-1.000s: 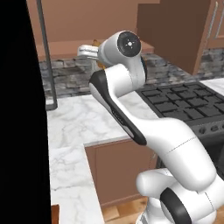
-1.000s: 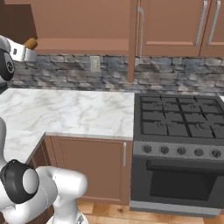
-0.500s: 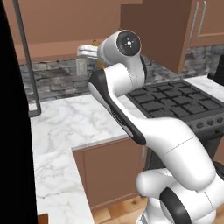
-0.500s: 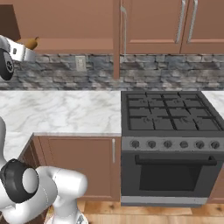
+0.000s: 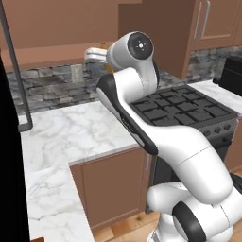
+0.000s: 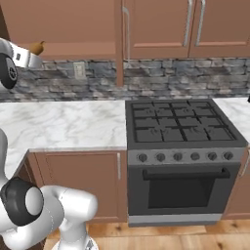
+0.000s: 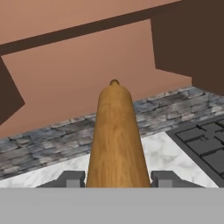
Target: Open the cabinet, retrieve the rolling pin, and place it next to the meat on the cutting board to prepare for tenderizing.
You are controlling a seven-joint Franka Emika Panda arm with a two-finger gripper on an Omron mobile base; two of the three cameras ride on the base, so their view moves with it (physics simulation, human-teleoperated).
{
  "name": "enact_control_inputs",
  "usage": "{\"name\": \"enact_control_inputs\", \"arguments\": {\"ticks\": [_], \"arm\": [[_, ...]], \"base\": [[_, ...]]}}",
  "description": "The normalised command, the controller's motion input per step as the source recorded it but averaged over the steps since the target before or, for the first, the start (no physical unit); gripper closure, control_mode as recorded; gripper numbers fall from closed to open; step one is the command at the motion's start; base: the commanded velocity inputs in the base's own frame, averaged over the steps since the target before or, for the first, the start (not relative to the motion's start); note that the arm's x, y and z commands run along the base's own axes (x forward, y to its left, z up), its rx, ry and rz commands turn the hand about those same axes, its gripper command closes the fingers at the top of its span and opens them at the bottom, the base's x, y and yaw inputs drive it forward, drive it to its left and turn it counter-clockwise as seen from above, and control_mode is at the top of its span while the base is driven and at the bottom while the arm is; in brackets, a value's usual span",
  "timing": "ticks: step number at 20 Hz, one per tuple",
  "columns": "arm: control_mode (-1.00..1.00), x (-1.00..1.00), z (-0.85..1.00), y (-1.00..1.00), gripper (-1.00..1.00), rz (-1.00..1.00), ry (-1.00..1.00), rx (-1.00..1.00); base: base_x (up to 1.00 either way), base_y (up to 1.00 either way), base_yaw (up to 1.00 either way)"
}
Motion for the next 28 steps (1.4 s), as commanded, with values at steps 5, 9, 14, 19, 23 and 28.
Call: {"name": "enact_control_inputs", "arguments": {"ticks": [5, 9, 14, 19, 23, 28], "arm": [[1.0, 0.0, 0.0, 0.0, 1.0, 0.0, 0.0, 0.0], [1.0, 0.0, 0.0, 0.0, 1.0, 0.0, 0.0, 0.0], [1.0, 0.0, 0.0, 0.0, 1.0, 0.0, 0.0, 0.0], [1.0, 0.0, 0.0, 0.0, 1.0, 0.0, 0.0, 0.0], [1.0, 0.0, 0.0, 0.0, 1.0, 0.0, 0.0, 0.0], [1.0, 0.0, 0.0, 0.0, 1.0, 0.0, 0.0, 0.0]], "base": [[-0.27, -0.12, 0.0], [0.03, -0.24, 0.06], [0.29, -0.46, 0.17], [0.52, -0.39, 0.23], [0.2, -0.1, 0.25], [0.0, 0.0, 0.31]]}}
